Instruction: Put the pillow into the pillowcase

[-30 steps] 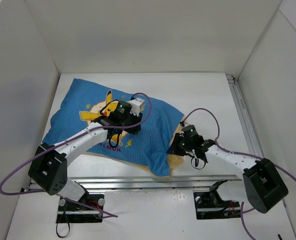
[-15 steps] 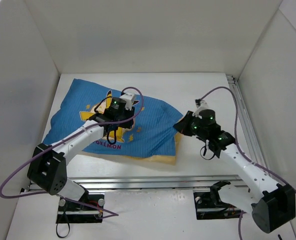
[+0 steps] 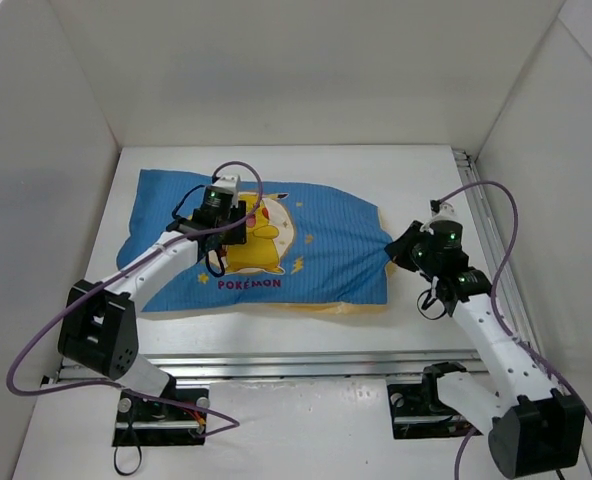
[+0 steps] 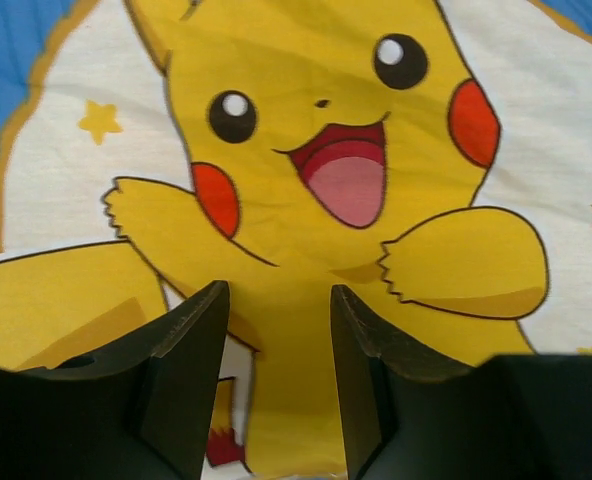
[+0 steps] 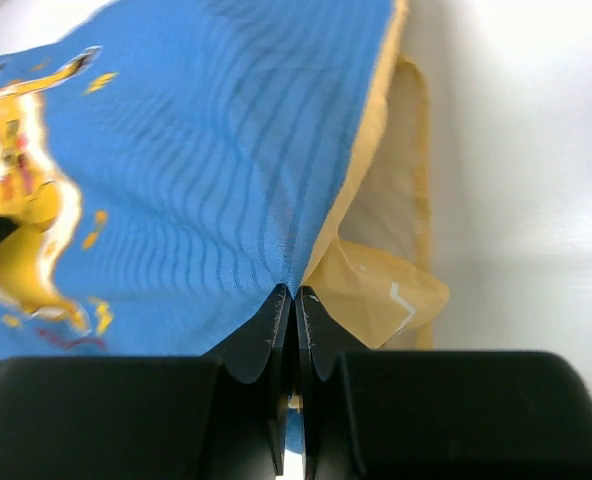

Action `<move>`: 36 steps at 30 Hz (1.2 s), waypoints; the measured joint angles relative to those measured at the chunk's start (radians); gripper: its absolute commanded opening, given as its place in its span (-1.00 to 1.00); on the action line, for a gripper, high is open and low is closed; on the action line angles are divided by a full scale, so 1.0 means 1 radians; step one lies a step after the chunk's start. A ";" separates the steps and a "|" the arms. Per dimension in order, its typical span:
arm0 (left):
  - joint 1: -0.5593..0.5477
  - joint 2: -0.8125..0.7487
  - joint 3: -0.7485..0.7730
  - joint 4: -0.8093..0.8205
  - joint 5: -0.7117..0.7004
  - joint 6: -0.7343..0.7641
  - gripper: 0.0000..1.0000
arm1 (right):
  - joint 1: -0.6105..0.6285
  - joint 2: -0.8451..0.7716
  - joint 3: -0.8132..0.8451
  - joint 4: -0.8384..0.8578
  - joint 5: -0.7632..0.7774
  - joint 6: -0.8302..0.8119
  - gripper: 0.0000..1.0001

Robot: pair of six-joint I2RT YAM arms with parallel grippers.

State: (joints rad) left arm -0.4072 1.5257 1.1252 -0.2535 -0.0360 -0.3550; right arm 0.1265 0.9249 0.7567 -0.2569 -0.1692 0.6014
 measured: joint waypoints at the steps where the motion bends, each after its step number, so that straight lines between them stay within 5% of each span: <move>1: 0.004 0.001 0.000 -0.001 -0.004 -0.002 -0.14 | -0.016 0.022 -0.003 0.000 0.005 -0.001 -1.00; 11: 0.095 -0.042 -0.040 0.003 -0.032 -0.022 0.06 | -0.394 0.178 -0.003 0.000 -0.148 -0.066 -1.00; 14: 0.123 -0.044 -0.044 0.003 -0.033 -0.023 0.06 | -0.401 0.171 0.012 0.004 -0.201 -0.095 -0.67; 18: 0.142 -0.032 -0.044 0.002 -0.039 -0.022 0.06 | -0.320 0.156 0.024 0.010 -0.270 -0.129 0.47; 21: 0.160 -0.012 -0.044 0.002 -0.033 -0.021 0.07 | -0.261 0.132 0.039 0.003 -0.308 -0.149 0.74; 27: 0.205 0.017 -0.023 0.000 0.039 0.003 0.07 | -0.202 0.144 0.196 -0.016 -0.292 -0.165 0.87; 36: 0.214 0.178 0.100 0.012 0.048 0.021 0.01 | -0.067 0.440 0.508 0.012 -0.135 -0.208 0.88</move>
State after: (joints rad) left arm -0.1932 1.7035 1.2247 -0.2413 0.0124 -0.3344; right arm 0.0597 1.3647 1.2644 -0.2451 -0.3042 0.3935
